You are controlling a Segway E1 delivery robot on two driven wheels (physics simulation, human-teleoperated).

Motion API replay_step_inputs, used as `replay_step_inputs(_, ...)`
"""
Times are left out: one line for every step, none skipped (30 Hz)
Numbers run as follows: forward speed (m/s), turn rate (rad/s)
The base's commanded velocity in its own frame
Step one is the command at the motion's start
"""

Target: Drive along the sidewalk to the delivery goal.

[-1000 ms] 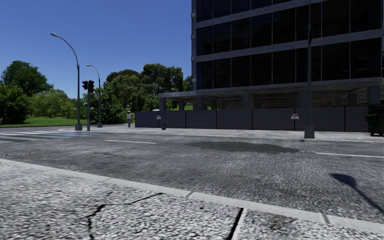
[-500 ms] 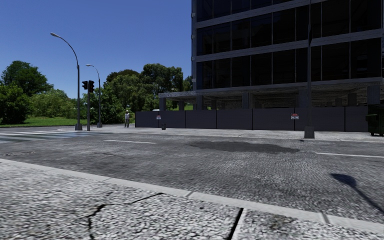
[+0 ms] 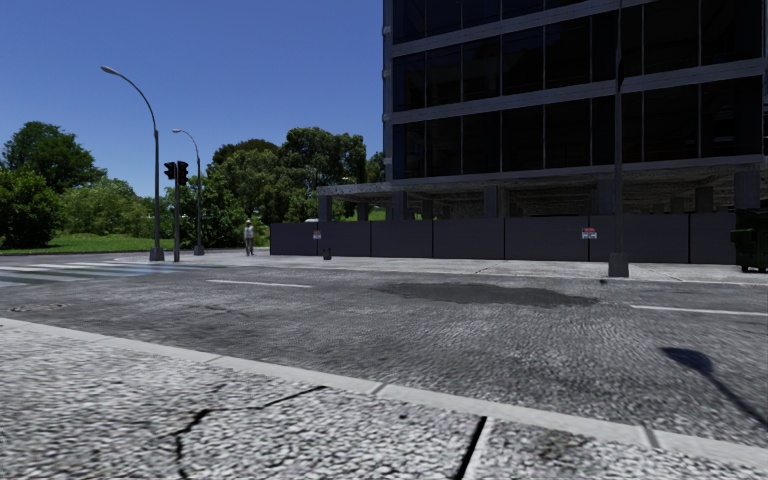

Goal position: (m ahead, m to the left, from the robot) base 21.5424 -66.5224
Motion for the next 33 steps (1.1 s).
replay_step_inputs(0.21,0.0)
replay_step_inputs(0.24,0.0)
replay_step_inputs(0.26,0.0)
replay_step_inputs(0.27,0.0)
replay_step_inputs(0.27,0.0)
replay_step_inputs(0.27,0.0)
replay_step_inputs(0.27,0.0)
replay_step_inputs(0.27,0.0)
replay_step_inputs(0.27,0.0)
replay_step_inputs(0.27,0.0)
replay_step_inputs(0.27,0.0)
replay_step_inputs(0.27,0.0)
replay_step_inputs(0.27,0.0)
replay_step_inputs(0.27,0.0)
replay_step_inputs(0.27,0.0)
replay_step_inputs(0.27,0.0)
replay_step_inputs(0.29,0.0)
replay_step_inputs(0.36,0.0)
replay_step_inputs(0.43,0.0)
replay_step_inputs(0.46,0.0)
replay_step_inputs(0.46,0.0)
replay_step_inputs(0.47,0.0)
replay_step_inputs(0.48,0.03)
replay_step_inputs(0.49,0.18)
replay_step_inputs(0.49,0.32)
replay_step_inputs(0.49,0.32)
replay_step_inputs(0.49,0.42)
replay_step_inputs(0.49,0.47)
replay_step_inputs(0.49,0.48)
replay_step_inputs(0.49,0.48)
replay_step_inputs(0.49,0.52)
replay_step_inputs(0.49,0.55)
replay_step_inputs(0.49,0.57)
